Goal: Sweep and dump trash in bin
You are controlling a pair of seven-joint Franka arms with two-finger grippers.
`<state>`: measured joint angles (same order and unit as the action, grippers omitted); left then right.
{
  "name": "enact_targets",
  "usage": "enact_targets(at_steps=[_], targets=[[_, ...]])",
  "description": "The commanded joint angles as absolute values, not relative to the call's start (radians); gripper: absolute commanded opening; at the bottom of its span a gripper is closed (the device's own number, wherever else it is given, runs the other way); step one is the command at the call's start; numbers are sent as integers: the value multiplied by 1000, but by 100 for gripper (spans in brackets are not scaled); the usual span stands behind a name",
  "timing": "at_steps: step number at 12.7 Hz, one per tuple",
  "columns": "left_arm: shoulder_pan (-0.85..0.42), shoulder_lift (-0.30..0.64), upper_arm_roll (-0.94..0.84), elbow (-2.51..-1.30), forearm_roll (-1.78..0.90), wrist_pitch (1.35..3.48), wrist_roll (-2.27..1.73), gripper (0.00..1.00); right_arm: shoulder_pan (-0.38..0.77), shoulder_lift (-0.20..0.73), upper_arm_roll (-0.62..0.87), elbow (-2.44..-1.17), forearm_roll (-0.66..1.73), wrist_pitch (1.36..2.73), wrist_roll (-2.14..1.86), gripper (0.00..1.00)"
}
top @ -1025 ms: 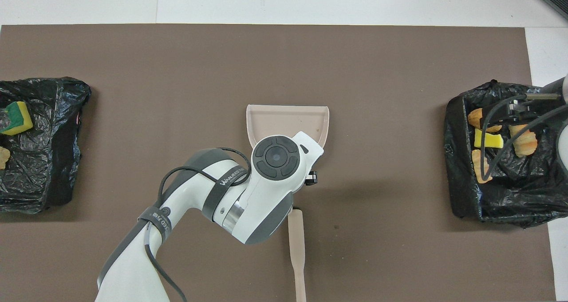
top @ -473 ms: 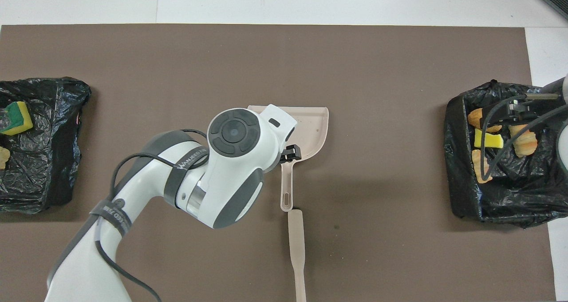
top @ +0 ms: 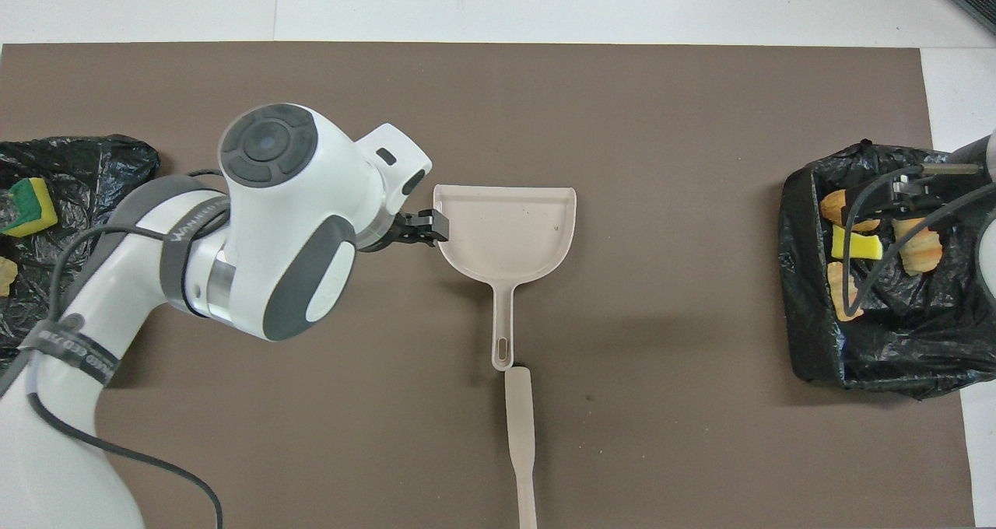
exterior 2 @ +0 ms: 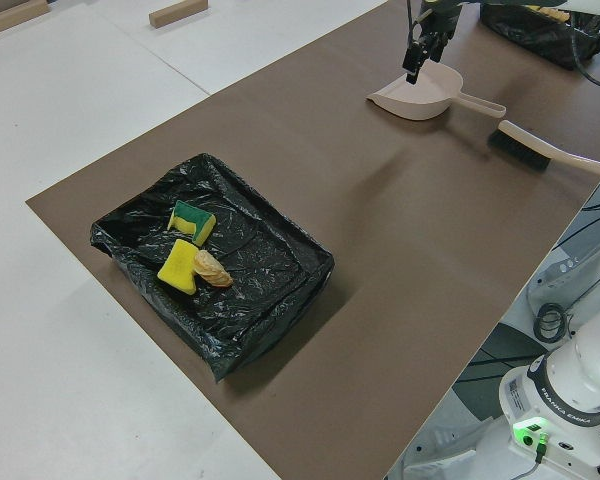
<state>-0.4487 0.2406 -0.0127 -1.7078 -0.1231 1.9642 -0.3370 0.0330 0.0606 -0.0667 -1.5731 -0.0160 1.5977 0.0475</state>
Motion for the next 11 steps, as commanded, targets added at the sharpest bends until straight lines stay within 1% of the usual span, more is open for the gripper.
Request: enact_targets(at_steps=[1,4,6,8,11], targets=[[-358,224,-21,-1686,-127,1887,-169,100,25,46,-63,-1589,5,1611,29,100],[-275,166,-17,-1687,-127,1798,13,100,25,46,-63,-1589,5,1611,29,100],[-191,121,-17,-1697,-126,1732,142,100,25,46,-64,-1589,5,1609,29,100],[-111,83,-17,-1698,-121,1680,216,100,25,46,-63,-1591,5,1611,29,100],[-33,51,-11,-1692,-66,1611,244,100,25,46,-63,-1589,5,1611,29,100]])
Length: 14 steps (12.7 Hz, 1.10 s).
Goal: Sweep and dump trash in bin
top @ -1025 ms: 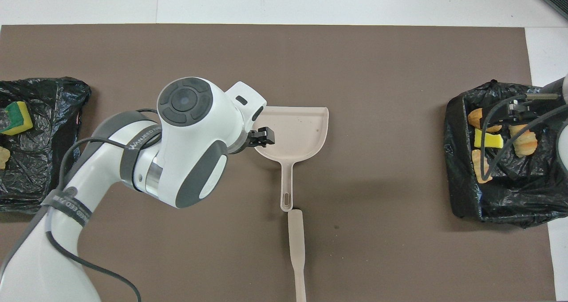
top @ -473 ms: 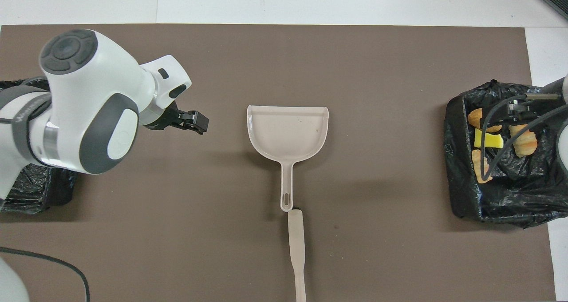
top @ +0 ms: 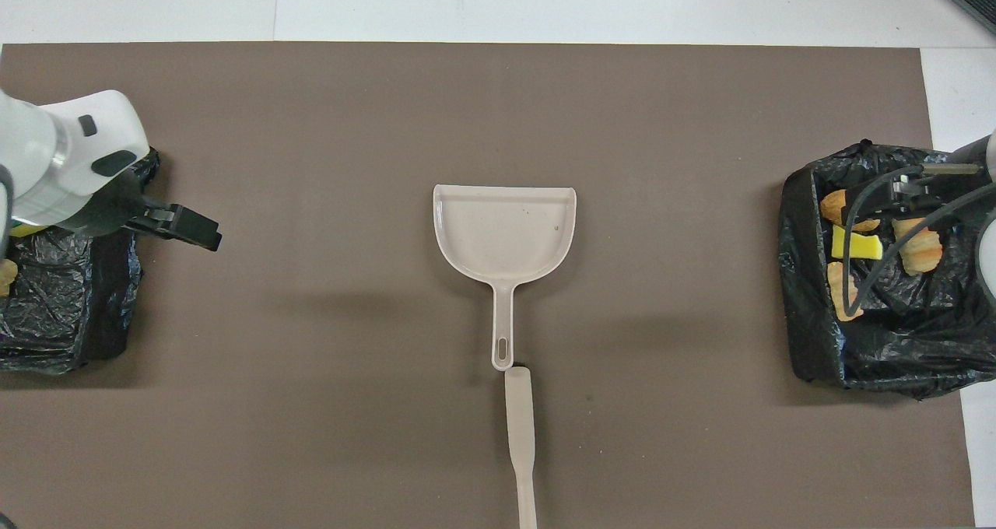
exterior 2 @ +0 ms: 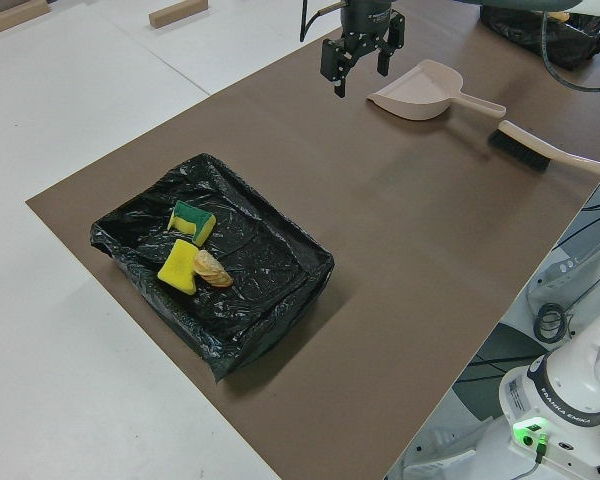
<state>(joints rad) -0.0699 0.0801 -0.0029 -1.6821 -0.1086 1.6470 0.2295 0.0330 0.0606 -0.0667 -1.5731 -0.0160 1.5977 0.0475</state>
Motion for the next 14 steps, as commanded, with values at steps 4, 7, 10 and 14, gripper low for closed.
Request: enact_targets(at_steps=[4,7,10,14], targets=[[-14,35,-2,-1588,-43,1490,232,100,25,46,-64,-1589,5,1609,29,100],[-17,17,77,-1537,-45,1376,229,100,25,46,-63,-1591,5,1611,29,100],[-17,-41,71,-1575,-43,1390,229,100,25,46,-63,-1591,5,1611,29,100],[-29,-58,66,-1560,-41,1394,236,100,25,46,-63,-1589,5,1611,29,100]])
